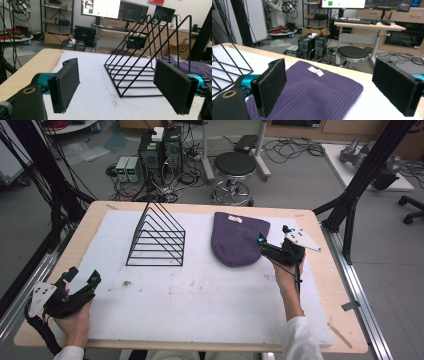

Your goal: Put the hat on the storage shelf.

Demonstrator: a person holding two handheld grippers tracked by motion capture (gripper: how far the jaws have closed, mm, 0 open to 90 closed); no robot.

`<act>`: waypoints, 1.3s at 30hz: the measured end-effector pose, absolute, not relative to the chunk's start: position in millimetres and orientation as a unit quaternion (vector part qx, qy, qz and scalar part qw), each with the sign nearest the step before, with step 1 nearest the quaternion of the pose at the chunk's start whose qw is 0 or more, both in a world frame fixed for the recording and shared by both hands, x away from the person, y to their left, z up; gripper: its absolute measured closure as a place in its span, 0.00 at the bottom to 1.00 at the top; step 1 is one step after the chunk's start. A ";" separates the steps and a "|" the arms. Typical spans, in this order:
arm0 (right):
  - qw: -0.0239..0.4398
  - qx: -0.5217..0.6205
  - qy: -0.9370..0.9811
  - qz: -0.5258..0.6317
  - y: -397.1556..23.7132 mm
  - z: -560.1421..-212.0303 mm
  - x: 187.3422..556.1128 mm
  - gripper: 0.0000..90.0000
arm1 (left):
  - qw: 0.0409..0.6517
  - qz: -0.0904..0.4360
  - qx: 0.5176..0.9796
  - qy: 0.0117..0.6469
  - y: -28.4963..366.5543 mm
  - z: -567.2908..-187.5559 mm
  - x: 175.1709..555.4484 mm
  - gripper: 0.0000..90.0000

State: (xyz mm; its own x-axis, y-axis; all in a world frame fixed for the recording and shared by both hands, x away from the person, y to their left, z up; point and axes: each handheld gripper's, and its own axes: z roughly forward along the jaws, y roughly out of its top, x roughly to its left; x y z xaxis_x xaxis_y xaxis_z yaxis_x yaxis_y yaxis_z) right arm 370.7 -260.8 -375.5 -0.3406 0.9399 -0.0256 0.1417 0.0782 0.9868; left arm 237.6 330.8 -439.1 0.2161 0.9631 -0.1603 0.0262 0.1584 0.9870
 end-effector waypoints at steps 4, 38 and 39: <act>0.373 0.426 0.639 0.521 -256.3 -375.9 377.4 0.13 | 0.589 0.393 0.514 0.484 331.9 -439.8 238.6 0.23; 0.232 0.270 0.854 0.379 -237.3 -404.0 414.1 0.19 | 0.597 0.377 0.518 0.483 328.6 -442.1 247.4 0.23; 0.228 0.262 0.861 0.372 -235.3 -402.1 415.0 0.19 | 0.597 0.376 0.518 0.484 328.6 -442.2 247.5 0.23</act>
State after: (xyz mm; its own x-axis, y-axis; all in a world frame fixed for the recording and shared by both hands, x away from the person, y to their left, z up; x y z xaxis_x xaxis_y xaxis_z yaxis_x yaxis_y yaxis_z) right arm 415.0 -235.3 -402.1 -0.7592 0.6204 -0.1968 0.2817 0.5857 0.7600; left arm 247.5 328.6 -442.2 0.2496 0.9498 -0.1886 0.0520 0.1813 0.9821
